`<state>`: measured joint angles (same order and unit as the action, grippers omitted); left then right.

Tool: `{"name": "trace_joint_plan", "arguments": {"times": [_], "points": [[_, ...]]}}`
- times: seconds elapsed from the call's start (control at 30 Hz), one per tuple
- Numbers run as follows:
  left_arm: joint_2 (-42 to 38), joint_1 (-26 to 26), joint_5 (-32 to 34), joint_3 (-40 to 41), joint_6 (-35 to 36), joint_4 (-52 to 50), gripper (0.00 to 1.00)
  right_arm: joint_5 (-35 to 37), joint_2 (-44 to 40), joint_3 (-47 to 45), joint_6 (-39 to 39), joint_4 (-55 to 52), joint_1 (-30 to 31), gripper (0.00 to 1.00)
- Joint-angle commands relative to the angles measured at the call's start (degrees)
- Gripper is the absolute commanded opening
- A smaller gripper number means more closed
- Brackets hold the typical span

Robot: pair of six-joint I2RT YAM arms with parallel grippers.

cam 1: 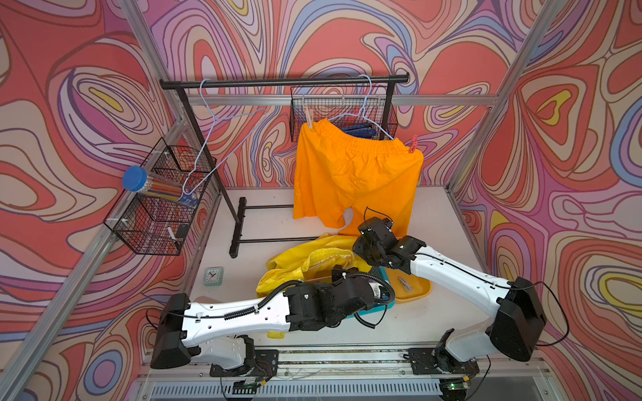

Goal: Remove the clothespins securing shorts to the hanger
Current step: Remove the clothespin from the hanger.

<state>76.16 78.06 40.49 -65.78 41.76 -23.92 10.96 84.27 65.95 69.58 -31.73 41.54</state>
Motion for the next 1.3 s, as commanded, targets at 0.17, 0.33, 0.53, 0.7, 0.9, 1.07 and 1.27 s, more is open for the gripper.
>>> {"name": "trace_joint_plan", "arguments": {"times": [0.17,0.33,0.53,0.7,0.9,1.07,1.27], "points": [[-1.5,0.3,0.4,0.5,0.7,0.4,0.00,2.6,0.3,-0.1,-0.4,0.8,-0.4,0.22],[-1.6,0.4,0.5,0.8,0.8,0.6,0.00,4.3,-2.5,-1.8,-1.2,2.1,-0.5,0.18],[-1.9,0.3,1.4,1.8,1.7,2.1,0.00,10.2,-7.9,-3.1,-1.5,-1.5,-0.8,0.17],[-1.8,0.4,2.1,2.0,1.8,2.6,0.00,15.4,-13.9,-5.7,-2.3,-5.7,-1.6,0.17],[-0.8,0.2,3.0,1.8,1.3,3.5,0.00,22.1,-20.2,-8.1,-5.5,-12.2,-1.7,0.20],[0.4,-0.8,3.3,0.4,-1.4,2.0,0.00,26.3,-23.2,-8.5,-6.4,-19.2,-1.8,0.24],[0.4,-2.6,1.0,-2.4,-5.8,-1.1,0.00,27.7,-26.8,-12.0,-7.9,-19.9,-2.0,0.26]]}}
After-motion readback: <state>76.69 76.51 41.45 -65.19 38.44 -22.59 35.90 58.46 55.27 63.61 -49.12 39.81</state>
